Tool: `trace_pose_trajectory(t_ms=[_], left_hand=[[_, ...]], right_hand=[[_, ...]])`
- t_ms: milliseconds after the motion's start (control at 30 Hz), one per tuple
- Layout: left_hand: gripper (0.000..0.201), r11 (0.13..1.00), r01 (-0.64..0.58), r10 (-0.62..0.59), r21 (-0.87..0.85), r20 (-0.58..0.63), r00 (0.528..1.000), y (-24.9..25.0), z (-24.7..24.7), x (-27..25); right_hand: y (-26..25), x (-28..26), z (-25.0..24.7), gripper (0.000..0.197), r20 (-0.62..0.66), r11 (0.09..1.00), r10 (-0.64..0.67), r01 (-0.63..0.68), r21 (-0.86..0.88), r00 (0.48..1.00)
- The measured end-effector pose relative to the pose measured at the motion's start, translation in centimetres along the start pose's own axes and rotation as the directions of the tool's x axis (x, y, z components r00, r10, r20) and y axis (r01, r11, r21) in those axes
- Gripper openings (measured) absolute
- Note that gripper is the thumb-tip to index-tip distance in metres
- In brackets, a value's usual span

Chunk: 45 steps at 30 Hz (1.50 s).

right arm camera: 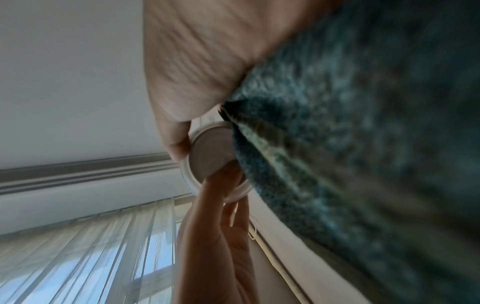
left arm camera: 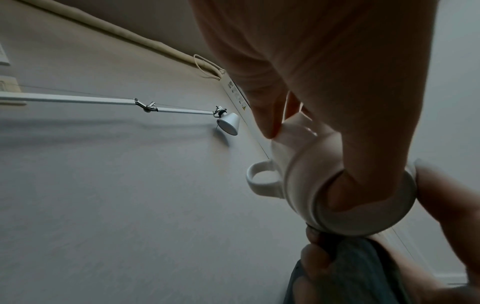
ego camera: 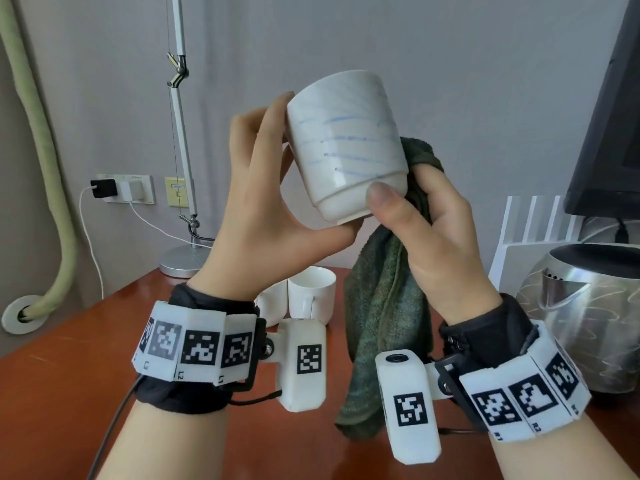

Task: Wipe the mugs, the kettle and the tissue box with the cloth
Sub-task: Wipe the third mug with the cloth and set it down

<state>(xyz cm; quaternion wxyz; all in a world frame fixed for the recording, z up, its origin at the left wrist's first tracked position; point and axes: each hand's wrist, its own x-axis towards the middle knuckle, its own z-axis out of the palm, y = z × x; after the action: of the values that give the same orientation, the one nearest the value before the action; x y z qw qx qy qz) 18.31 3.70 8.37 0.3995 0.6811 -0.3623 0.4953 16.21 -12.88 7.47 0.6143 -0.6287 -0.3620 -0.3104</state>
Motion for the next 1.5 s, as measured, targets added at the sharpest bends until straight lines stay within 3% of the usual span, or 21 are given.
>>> trace_pose_trajectory(t_ms=[100, 267, 433, 500, 567, 667, 767, 1067, 1300, 1500], left_hand=[[0.1, 0.999, 0.033, -0.032, -0.038, 0.044, 0.999, -0.2, 0.2, -0.2], [0.101, 0.996, 0.063, -0.057, -0.066, 0.094, 0.994, -0.3, -0.1, -0.4], [0.094, 0.994, 0.083, -0.08, -0.072, 0.047, 0.996, -0.3, -0.6, -0.3], [0.094, 0.994, 0.084, -0.082, -0.065, 0.028, 0.996, -0.5, -1.0, -0.3], [0.093, 0.994, 0.087, -0.087, -0.059, -0.003, 0.996, -1.0, -1.3, -0.4], [0.095, 0.994, 0.106, -0.108, -0.034, -0.063, 0.992, -2.0, -1.8, -0.6], [0.093, 0.991, 0.133, -0.136, -0.035, -0.094, 0.986, -2.3, -2.4, -0.6], [0.088, 0.995, 0.092, -0.089, 0.04, -0.063, 0.994, -1.6, -2.7, -0.1], [0.096, 0.991, 0.094, -0.088, 0.09, -0.069, 0.994, -1.9, -3.2, -0.1], [0.089, 0.995, 0.065, -0.061, 0.076, -0.061, 0.996, -1.6, -2.9, -0.1]], right_hand=[[0.3, 0.1, -0.2, 0.021, -0.043, 1.0, 0.001, 0.0, 0.026, 0.999], [0.7, 0.2, -0.3, 0.023, -0.073, 1.0, 0.008, -0.008, -0.006, 0.997], [0.6, 0.3, -0.4, 0.024, -0.026, 0.999, 0.002, -0.003, -0.039, 1.0], [0.8, 0.2, -0.6, 0.035, 0.029, 0.997, -0.021, 0.023, -0.079, 0.999], [1.3, 0.0, -0.6, 0.038, -0.018, 0.983, -0.093, 0.088, -0.163, 0.996], [1.6, -0.2, -0.4, 0.02, -0.05, 0.819, -0.404, 0.337, -0.465, 0.913], [1.9, -0.2, -0.3, 0.018, 0.089, 0.594, -0.589, 0.505, -0.627, 0.803], [1.2, -0.4, 0.9, 0.028, 0.335, 0.42, -0.454, 0.53, -0.737, 0.826], [1.7, -0.2, -0.2, 0.016, 0.162, 0.443, -0.516, 0.424, -0.79, 0.841], [1.7, -0.8, 1.3, 0.017, 0.257, 0.446, -0.485, 0.489, -0.75, 0.836]])
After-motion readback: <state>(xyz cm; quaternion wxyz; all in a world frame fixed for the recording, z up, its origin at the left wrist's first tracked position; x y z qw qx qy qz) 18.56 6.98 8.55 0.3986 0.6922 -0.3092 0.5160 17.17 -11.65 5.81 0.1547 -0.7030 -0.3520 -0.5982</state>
